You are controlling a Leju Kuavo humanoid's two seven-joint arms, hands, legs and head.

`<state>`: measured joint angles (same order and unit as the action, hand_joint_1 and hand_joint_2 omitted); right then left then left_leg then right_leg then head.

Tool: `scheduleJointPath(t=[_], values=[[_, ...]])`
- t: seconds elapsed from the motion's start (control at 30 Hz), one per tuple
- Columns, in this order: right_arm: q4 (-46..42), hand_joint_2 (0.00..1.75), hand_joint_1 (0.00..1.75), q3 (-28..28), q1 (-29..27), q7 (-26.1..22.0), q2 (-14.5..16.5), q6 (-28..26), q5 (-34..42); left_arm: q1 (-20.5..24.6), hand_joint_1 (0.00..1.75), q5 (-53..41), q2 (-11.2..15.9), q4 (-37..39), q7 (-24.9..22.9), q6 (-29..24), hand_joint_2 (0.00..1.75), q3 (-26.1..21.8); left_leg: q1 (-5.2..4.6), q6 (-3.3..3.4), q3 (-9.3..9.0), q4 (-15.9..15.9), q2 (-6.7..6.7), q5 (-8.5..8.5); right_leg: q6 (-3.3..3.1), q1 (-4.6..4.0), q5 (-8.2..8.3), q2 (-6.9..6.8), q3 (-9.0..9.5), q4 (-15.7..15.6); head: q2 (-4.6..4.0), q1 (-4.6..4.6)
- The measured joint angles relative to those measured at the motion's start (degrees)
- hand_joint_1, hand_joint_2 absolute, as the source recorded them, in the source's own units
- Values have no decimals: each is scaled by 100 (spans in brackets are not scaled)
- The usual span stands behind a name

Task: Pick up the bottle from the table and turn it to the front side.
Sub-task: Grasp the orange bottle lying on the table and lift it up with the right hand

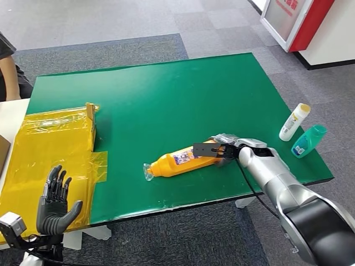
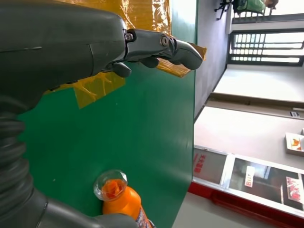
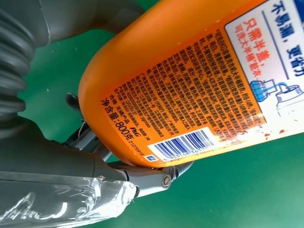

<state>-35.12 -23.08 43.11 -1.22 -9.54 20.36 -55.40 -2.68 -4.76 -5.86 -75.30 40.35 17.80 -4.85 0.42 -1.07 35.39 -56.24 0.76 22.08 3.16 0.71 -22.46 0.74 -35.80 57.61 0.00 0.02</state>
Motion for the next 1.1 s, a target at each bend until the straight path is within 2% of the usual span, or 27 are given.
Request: scheduleJointPath(t=[0.17, 0.37, 0.53, 0.7, 0.9, 1.1], values=[[-110, 175, 175, -23, -81, -91, -28, -40, 294, -8, 0, 12, 5, 9, 0, 14, 175, -2, 0, 0, 1, 0, 1, 0, 0, 0, 0, -1, 0, 0, 0, 1], [-1175, 175, 175, 50, -644, -184, -171, -265, 1635, -103, 0, 28, 67, -30, 0, 156, 175, -8, 0, 0, 4, 0, 2, 1, 1, 0, -2, -1, -3, 0, 0, 1], [-2019, 175, 175, 193, -1181, -249, -129, -661, 2717, -189, 0, 7, 131, -343, 0, 265, 175, 124, 0, 1, 7, 0, 2, 4, 1, 0, -5, -1, -4, 0, 0, 0], [-2397, 175, 175, 390, -1530, -556, 160, -934, 3655, -203, 0, -68, 285, -530, 0, 115, 175, 499, 1, 0, 6, 0, 1, 3, 0, -1, -6, -1, -4, 0, 0, 0], [-2585, 175, 175, 681, -1799, -749, 492, -818, 4465, -205, 0, 50, 384, -560, 0, 207, 175, 710, 1, 0, 6, 0, 2, 1, 0, -1, -5, -1, -4, 0, 0, 1], [-2568, 175, 175, 769, -2034, -880, 989, -790, 4653, -1, 0, 13, 324, -560, 0, 349, 175, 843, 1, -1, 7, 0, -1, 2, -3, -1, -4, 0, -9, 0, 0, -1]])
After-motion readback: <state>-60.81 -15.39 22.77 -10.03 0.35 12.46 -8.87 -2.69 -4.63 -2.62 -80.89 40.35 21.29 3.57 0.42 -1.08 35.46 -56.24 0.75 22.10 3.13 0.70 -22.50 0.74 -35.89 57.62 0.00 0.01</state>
